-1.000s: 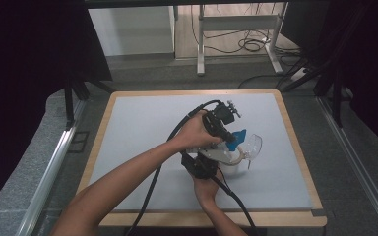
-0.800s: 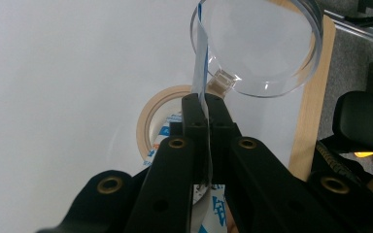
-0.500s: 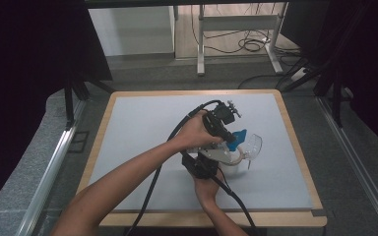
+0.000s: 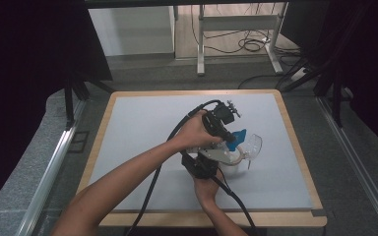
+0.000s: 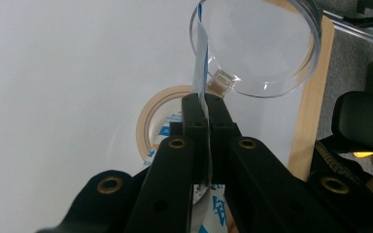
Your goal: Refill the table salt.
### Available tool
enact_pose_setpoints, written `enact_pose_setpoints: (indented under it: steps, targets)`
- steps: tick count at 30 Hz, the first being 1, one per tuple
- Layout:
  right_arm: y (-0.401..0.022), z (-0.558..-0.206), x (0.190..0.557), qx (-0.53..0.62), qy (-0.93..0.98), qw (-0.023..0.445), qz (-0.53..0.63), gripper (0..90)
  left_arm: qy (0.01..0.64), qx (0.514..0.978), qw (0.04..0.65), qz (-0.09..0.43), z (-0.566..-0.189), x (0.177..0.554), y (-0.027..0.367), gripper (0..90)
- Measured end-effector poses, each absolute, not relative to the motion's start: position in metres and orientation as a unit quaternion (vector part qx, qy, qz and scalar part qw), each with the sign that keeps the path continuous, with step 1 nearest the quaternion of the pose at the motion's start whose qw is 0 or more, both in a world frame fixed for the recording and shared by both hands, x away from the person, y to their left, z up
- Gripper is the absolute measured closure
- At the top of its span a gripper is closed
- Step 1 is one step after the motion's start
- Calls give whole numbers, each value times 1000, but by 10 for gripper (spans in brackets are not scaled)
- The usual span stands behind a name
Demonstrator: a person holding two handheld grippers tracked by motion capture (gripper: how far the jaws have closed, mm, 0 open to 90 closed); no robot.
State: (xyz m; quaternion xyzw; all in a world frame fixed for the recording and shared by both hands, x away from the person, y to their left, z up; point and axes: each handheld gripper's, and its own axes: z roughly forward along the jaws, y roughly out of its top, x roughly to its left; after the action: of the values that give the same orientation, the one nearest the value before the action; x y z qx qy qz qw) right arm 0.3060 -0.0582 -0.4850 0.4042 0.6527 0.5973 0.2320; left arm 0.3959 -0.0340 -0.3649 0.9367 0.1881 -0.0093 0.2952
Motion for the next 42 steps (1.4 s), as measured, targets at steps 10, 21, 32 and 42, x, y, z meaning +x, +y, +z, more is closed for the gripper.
enact_pose_setpoints:
  steps: [10,21,32,42]
  targets:
    - [-58,-485,306,405,652,231,598,589,187,937,294,-10,-365,396,-34,900]
    - [-59,-485,306,405,650,232,599,590,189,937,295,-10,-365,396,-35,900]
    - [-59,-485,306,405,650,233,600,590,188,937,296,-11,-365,396,-35,900]
    - [-59,-484,307,408,647,230,601,590,187,937,296,-13,-367,397,-36,900]
